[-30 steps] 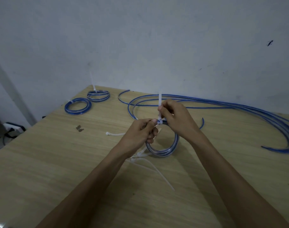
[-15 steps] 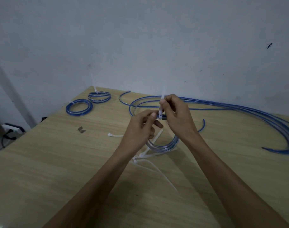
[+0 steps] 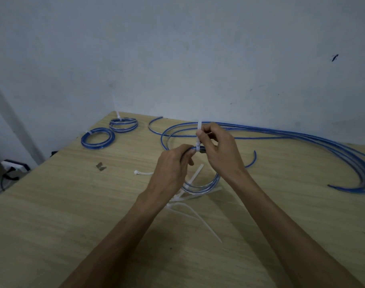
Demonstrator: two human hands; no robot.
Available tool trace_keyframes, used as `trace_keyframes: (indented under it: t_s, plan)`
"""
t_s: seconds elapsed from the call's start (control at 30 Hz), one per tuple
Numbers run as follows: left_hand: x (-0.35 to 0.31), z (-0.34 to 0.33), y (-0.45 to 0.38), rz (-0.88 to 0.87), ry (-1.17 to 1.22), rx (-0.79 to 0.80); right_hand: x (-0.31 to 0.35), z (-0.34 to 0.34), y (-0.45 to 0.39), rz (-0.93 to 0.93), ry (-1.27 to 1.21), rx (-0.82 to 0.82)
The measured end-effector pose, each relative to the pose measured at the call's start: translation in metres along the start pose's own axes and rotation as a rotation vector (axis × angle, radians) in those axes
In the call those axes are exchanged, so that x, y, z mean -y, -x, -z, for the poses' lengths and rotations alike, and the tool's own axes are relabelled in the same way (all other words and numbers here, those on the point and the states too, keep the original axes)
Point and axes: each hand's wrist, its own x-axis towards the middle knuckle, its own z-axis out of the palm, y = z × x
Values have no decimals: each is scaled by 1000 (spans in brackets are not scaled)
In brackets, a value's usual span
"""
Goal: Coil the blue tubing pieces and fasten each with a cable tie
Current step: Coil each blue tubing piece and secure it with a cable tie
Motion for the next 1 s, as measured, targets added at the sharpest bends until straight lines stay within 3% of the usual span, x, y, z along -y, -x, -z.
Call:
trace_keyframes:
  t_s: [0.27,0.57,0.83,1.0]
  plan:
    - [0,3,-3,100,4,83,-4,-4,2,38,40,33]
    - [5,11,-8,146,-32,130,1,-5,0,-177,-100,178]
    - [4,17,-7,238,69,217,-1,-10,9,-22,29,65]
    - [7,25,-9,252,119,159,0,-17,7,-97,11,66]
